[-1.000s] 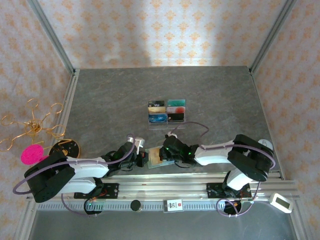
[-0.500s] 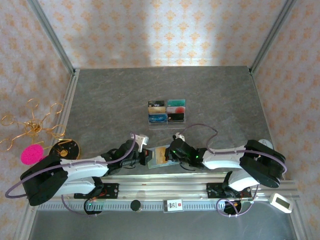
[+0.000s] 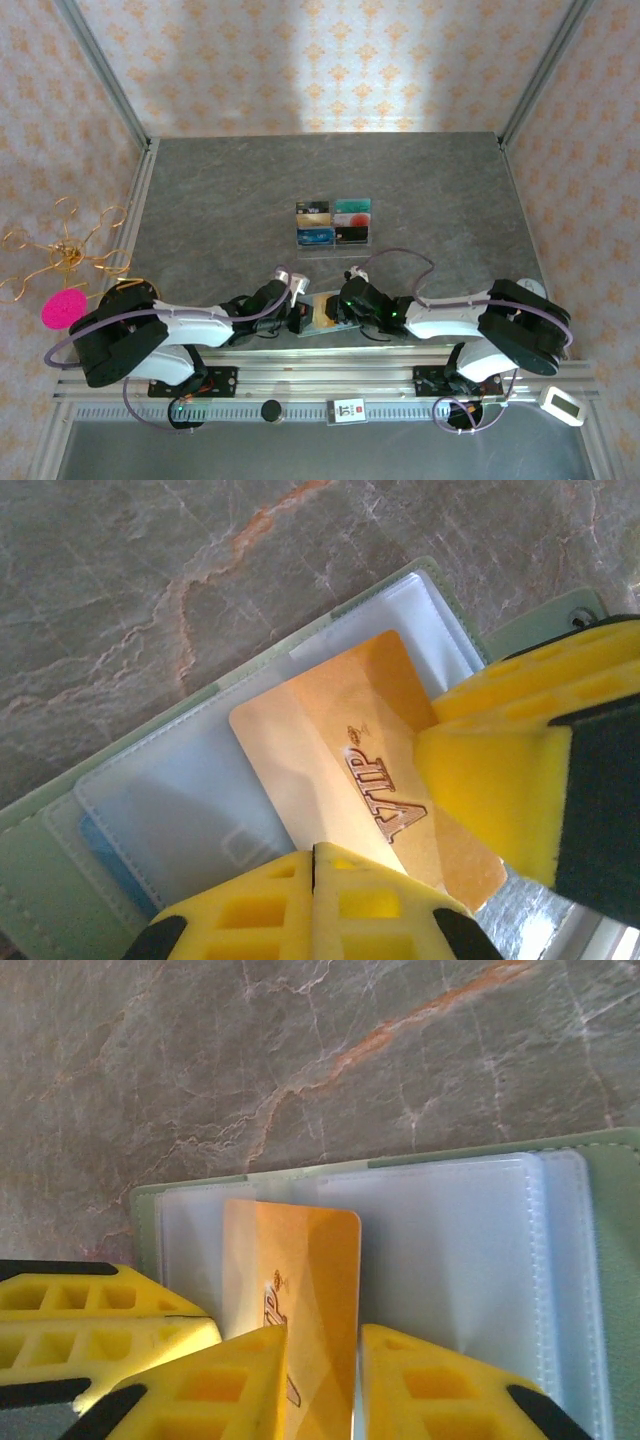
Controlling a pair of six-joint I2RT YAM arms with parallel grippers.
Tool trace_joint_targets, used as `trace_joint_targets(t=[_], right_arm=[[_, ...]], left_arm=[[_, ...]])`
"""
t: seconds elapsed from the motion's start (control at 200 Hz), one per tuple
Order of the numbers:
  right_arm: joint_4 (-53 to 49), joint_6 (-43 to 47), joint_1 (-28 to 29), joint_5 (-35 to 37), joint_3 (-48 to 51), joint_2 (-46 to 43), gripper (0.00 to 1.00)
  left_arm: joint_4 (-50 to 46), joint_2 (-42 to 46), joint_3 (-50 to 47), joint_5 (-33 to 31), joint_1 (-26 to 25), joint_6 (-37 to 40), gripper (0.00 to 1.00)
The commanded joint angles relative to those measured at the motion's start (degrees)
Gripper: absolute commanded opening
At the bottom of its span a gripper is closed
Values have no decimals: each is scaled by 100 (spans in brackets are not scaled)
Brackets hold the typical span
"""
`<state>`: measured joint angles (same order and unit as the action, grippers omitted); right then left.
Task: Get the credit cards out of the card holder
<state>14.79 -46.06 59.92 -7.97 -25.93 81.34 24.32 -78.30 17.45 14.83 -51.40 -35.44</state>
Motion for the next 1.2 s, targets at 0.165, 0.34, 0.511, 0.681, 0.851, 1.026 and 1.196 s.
trace_joint_targets(t=[0.165,0.34,0.511,0.681,0.851,1.026,1.196], right_arm=[[75,60,-34,-75,94,164,10],[-621,43,-75,769,200,-470,4],[-1123,169,-98,1237,270,-1282,0],[-1168,675,-92,1441,98,-2067,0],[-315,819,-95,1647,27,-2548,0],[1060,814,-95,1803,-144,-2497,0],[2177,621,-95,2018,-228,-2338,0]], left_arm=[[-248,-201,66,51,-29,152,0],[-156,-51,-12,64,-24,100,0],[105,57,14,134,-6,-10,0],[159,906,305,53,128,-125,1],[409,2155,397,-529,257,-127,26],[1544,2867,43,-861,290,-515,42],[2716,2911,-236,-1014,302,-880,46]])
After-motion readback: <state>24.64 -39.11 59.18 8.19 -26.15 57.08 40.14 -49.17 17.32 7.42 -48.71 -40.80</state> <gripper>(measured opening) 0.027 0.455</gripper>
